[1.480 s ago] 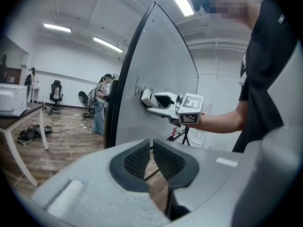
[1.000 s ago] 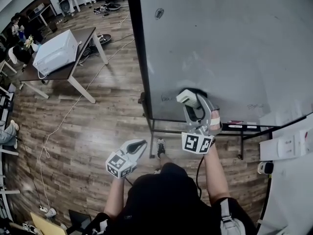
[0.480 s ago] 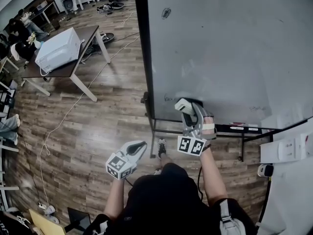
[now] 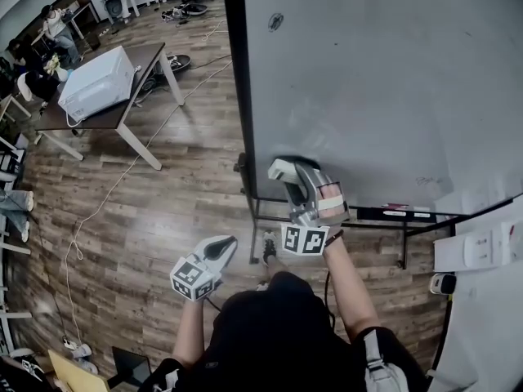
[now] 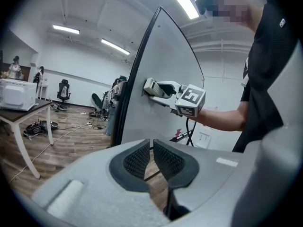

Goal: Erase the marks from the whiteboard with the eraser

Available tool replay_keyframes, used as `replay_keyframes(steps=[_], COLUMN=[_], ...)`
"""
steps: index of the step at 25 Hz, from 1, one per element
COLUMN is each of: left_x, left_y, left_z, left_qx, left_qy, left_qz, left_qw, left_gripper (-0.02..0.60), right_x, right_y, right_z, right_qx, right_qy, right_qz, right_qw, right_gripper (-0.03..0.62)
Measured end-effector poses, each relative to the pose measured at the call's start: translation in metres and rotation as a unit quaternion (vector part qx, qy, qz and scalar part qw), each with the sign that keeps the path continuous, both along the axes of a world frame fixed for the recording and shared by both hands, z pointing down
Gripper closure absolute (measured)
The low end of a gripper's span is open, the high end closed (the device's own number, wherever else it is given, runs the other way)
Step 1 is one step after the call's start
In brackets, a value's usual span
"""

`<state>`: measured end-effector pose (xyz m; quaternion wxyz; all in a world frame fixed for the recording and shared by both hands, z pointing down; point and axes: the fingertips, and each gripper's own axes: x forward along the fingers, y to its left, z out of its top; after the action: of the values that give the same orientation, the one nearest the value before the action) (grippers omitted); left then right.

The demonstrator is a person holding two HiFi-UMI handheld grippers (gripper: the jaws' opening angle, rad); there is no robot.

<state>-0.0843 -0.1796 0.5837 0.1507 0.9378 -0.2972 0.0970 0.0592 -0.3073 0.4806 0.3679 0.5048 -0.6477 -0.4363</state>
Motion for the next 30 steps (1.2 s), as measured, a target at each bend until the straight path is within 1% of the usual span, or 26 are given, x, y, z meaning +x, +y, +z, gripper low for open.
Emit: replay_keyframes(steps=[6,8,10,12,14,21,23,25,27,30], left_x=[0.026,0.033,0.035,0.033,0.028,-0.007,-0.015,-0.020,-0.023,-0.023], left_y=[-0.005,-0.005,-0.004,-0.002,0.000,0.008,0.010,0.012,0.011,0.009], left_z=[-0.002,-0.004,-0.004,-0.002,0.001,0.004,0.005,0.007,0.008,0.006], left_qx=[0.008,0.010,0.009,0.008,0.005,-0.003,-0.005,-0.007,-0.008,-0.005], left_qy=[0.002,0.002,0.001,0.000,-0.001,0.004,0.004,0.006,0.007,0.009], left_qz=[0.033,0.042,0.045,0.042,0.034,-0.017,-0.030,-0.039,-0.043,-0.044], left_qw=[0.9994,0.9991,0.9989,0.9991,0.9994,0.9998,0.9995,0.9992,0.9990,0.9990], left_gripper=[0.549,0.549,0.549,0.549,0.549,0.549,0.549,0.549,0.549,0.549], right_x=[0.071,0.084,0.086,0.081,0.066,-0.020,-0.039,-0.048,-0.046,-0.035], right_y=[0.014,0.017,0.016,0.014,0.010,-0.006,-0.009,-0.010,-0.010,-0.008], right_z=[0.007,0.009,0.011,0.012,0.015,0.026,0.030,0.033,0.030,0.001], right_qx=[-0.006,-0.010,-0.012,-0.011,-0.009,-0.003,-0.005,-0.007,-0.006,0.013], right_qy=[-0.008,-0.006,-0.004,0.000,0.008,0.038,0.048,0.058,0.063,0.054], right_qz=[0.059,0.071,0.076,0.074,0.063,0.017,0.001,-0.007,-0.006,0.007], right_qw=[0.998,0.997,0.997,0.997,0.998,0.999,0.999,0.998,0.998,0.998], right_gripper=[0.341,0.341,0.341,0.341,0.341,0.341,0.341,0.341,0.341,0.341])
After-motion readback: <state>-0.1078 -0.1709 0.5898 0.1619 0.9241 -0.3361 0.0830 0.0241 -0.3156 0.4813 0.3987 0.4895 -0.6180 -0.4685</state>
